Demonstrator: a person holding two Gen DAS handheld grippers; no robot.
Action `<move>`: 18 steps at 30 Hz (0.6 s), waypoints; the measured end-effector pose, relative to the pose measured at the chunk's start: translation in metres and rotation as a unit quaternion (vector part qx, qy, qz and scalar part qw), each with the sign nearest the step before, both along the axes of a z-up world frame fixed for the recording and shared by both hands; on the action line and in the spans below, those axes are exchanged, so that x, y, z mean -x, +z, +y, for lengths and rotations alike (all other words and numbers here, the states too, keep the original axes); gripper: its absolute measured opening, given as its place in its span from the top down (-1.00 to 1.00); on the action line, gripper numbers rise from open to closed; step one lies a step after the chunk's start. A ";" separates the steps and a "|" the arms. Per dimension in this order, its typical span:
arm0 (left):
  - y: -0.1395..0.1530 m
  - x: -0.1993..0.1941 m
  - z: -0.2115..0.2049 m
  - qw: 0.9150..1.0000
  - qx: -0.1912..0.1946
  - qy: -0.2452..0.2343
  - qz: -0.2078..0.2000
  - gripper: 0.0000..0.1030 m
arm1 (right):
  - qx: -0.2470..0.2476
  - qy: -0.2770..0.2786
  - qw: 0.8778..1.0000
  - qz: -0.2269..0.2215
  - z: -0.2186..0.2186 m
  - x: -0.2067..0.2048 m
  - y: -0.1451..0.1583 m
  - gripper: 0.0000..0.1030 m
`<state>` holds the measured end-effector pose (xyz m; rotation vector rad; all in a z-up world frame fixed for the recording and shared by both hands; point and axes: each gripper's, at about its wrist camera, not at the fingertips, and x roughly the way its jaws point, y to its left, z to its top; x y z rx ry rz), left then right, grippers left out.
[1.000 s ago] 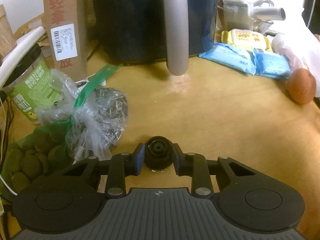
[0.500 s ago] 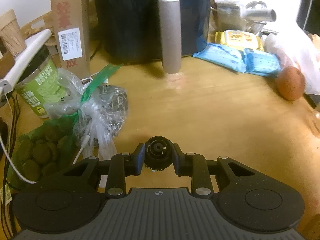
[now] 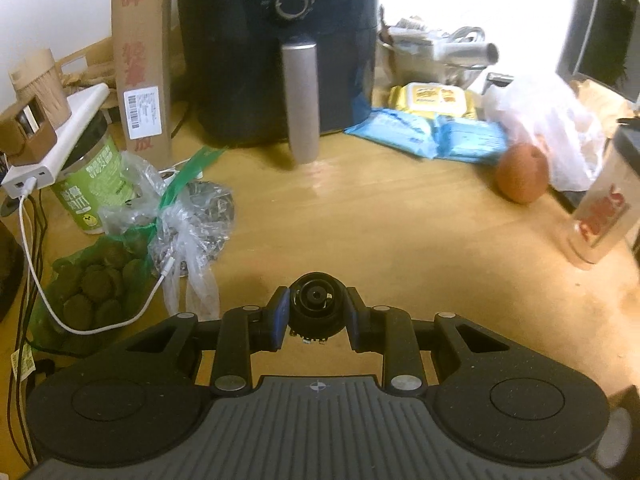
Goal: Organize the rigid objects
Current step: 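Carry the knob and the clear case to the box with both tools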
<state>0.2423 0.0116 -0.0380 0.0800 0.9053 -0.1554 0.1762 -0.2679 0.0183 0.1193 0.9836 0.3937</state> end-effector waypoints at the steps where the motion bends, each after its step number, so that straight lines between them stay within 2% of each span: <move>1: 0.003 0.004 -0.001 1.000 0.001 -0.001 -0.004 0.45 | -0.001 0.001 1.000 0.000 0.000 0.002 0.001 0.31; 11: 0.035 0.038 -0.014 1.000 0.008 -0.010 -0.022 0.45 | -0.009 0.011 1.000 -0.006 -0.001 0.016 0.005 0.31; 18: 0.047 0.062 -0.015 1.000 0.015 -0.002 -0.011 0.45 | -0.013 0.019 1.000 -0.009 0.001 0.026 0.010 0.31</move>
